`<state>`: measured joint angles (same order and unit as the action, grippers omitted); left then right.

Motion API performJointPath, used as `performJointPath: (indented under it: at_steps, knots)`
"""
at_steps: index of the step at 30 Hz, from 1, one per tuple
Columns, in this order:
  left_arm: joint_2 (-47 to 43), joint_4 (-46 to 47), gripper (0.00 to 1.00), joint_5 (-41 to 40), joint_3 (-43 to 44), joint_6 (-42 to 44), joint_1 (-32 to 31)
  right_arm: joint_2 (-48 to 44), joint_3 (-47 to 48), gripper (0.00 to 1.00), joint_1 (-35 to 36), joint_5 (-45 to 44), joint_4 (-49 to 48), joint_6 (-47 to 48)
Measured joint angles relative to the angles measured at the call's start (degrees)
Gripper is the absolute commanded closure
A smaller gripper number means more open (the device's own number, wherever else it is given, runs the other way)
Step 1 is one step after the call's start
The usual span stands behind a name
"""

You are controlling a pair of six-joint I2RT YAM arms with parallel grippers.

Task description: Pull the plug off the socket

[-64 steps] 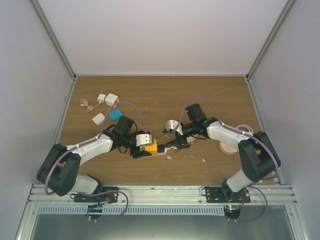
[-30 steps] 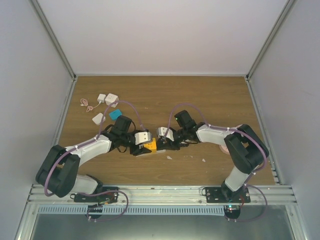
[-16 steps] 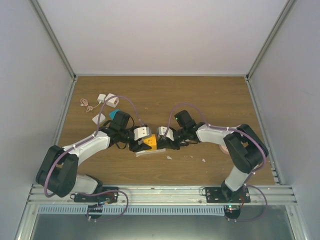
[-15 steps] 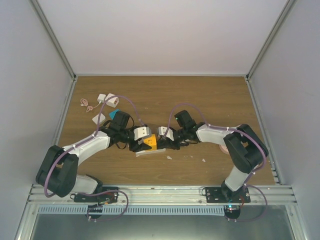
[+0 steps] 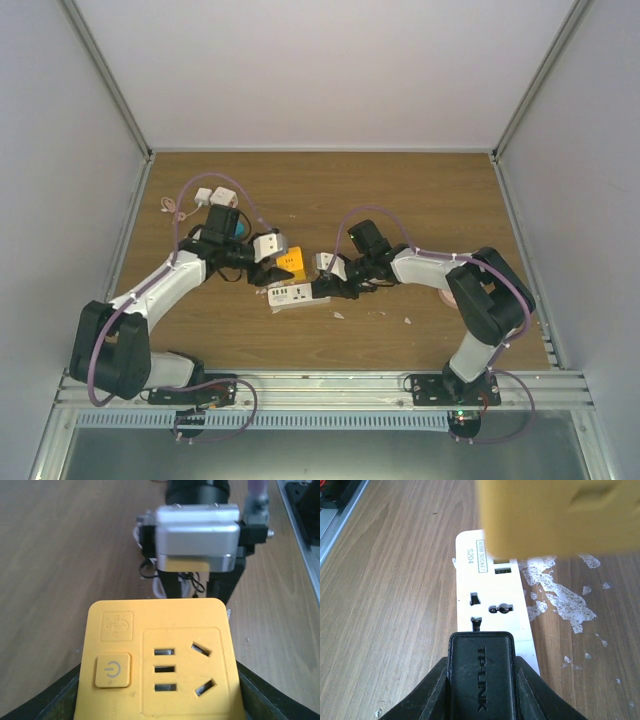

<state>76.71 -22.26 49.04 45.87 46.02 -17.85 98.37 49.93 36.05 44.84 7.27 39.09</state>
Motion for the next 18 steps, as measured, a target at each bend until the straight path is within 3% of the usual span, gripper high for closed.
performJointPath:
  at_steps: [8, 18]
  knots:
    - [-1.0, -11.2, 0.88, -1.1, 7.3, 5.2, 5.6, 0.0, 0.1, 0.84, 0.0, 0.0, 0.0, 0.0]
    - [1.0, -28.3, 0.87, -13.8, 18.6, 14.3, 10.5, 0.7, 0.9, 0.84, 0.0, 0.1, 0.4, -0.2]
